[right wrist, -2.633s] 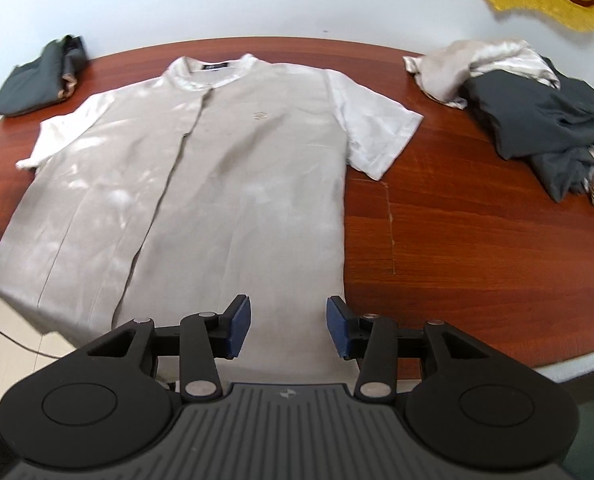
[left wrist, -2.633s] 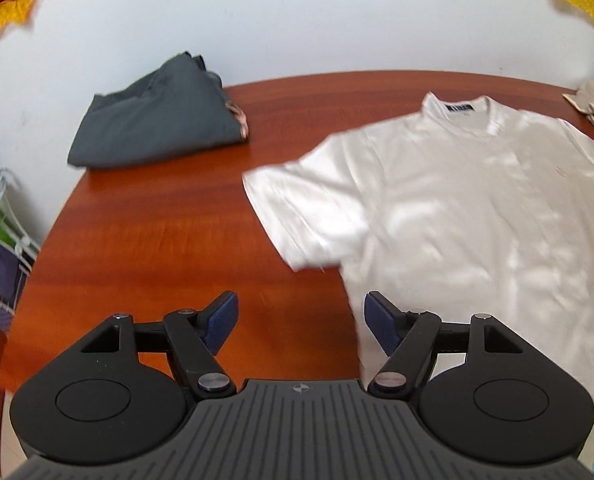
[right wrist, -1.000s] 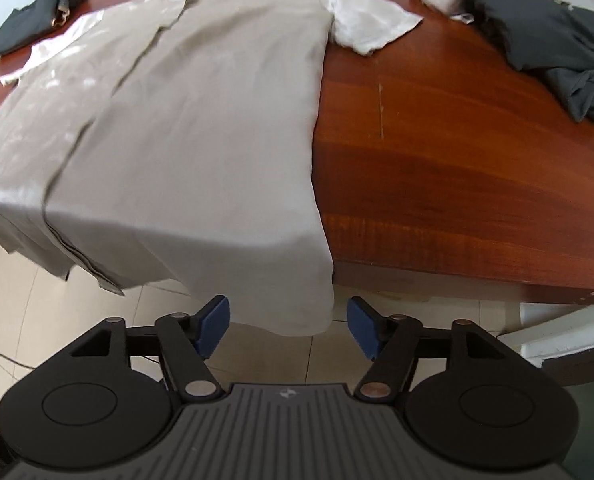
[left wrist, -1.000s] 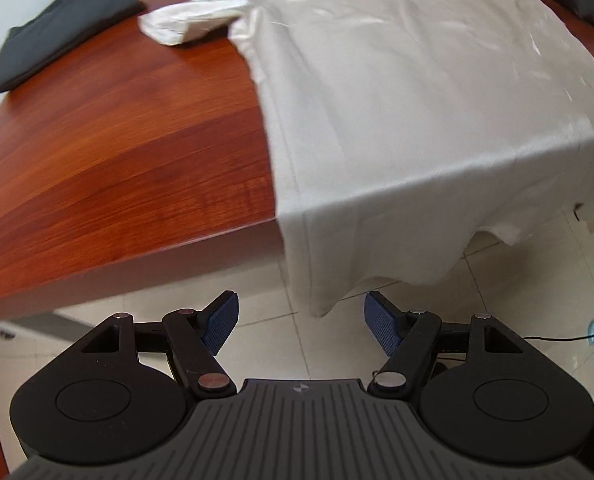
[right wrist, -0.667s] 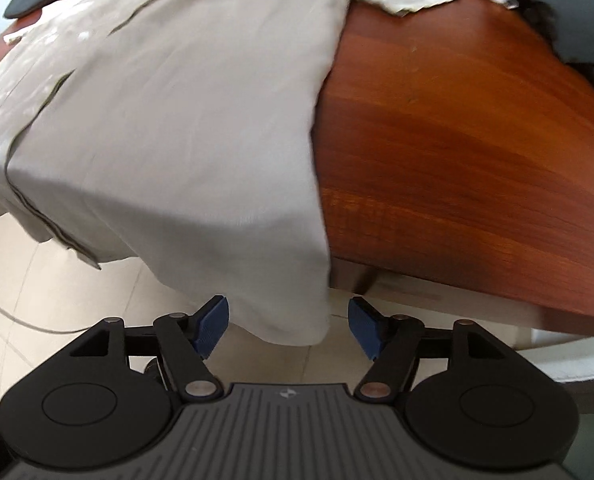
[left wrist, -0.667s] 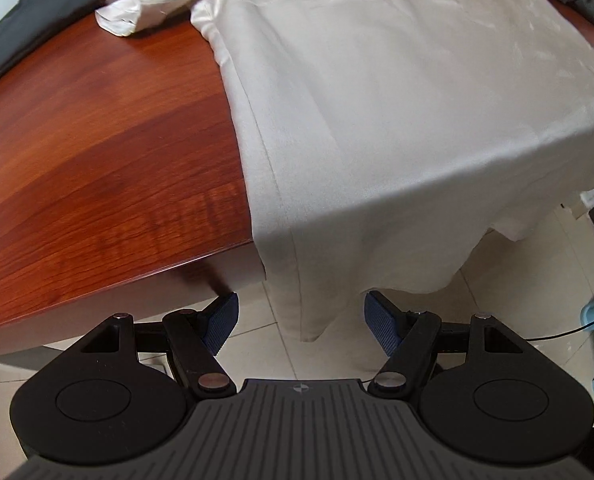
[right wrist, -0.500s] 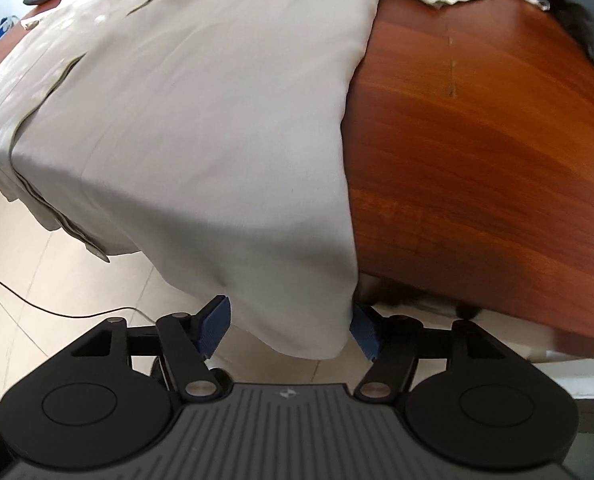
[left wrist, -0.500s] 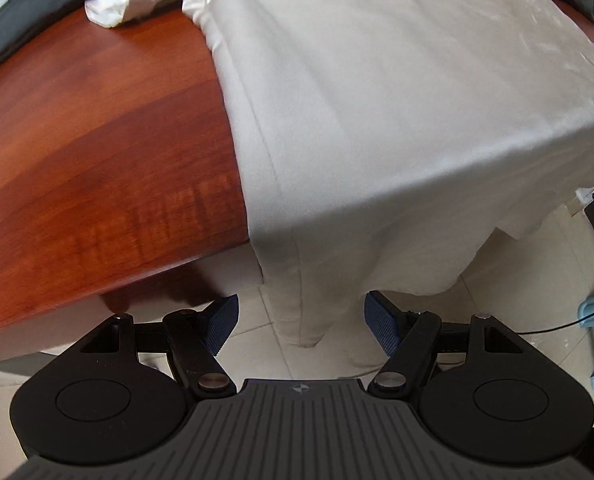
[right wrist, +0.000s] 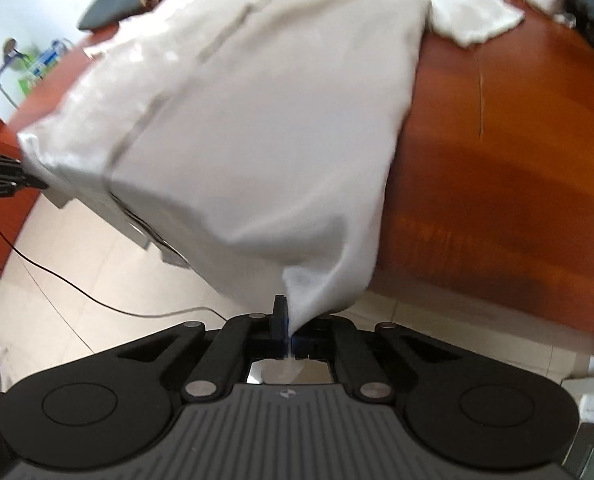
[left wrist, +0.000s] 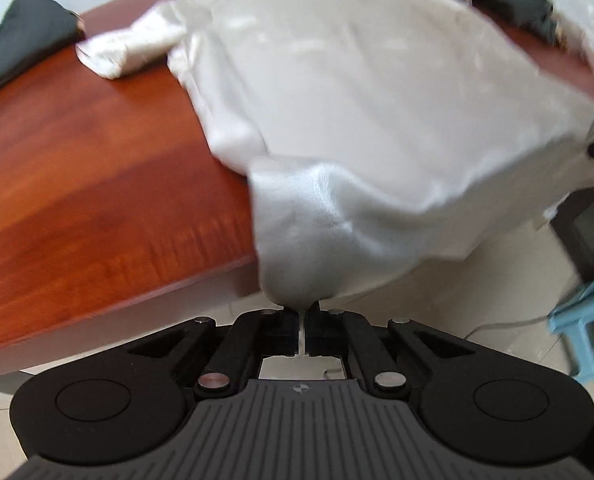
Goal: Fold clothes
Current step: 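Grasp the shirt hem with both grippers and lift it, then carry the hem over the shirt body toward the collar with both grippers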
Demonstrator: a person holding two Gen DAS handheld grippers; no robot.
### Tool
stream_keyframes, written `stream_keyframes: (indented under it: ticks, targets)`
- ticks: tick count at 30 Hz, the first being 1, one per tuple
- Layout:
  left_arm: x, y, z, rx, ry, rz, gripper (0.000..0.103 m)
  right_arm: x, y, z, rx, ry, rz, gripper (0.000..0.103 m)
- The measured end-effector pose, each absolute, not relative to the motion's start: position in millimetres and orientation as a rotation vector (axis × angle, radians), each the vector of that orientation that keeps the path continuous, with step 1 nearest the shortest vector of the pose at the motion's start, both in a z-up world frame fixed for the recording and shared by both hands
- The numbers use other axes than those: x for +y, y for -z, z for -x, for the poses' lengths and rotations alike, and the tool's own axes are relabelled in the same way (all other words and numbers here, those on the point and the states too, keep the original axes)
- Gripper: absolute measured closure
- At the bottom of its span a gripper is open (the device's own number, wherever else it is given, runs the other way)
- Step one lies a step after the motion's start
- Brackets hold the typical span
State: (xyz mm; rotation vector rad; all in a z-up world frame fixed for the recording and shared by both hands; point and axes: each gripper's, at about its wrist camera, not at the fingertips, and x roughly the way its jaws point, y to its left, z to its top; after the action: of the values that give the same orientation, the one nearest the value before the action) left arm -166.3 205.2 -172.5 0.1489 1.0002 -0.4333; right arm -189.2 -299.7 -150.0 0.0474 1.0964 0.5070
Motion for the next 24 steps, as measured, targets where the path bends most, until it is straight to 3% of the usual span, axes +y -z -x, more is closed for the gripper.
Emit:
stream_keyframes:
  ticks: [12,24]
  targets:
    - [204.5,80.5,175.8,0.827,0.393,0.094,0.101,-317.7,53.7,172.8,0.877,-0.521,-0.077,0.102]
    - [209.1,68.7,111.0,0.824,0.170,0.128,0.100,-327.2,26.1,106.7,0.817,-0.448,-0.090,0.102]
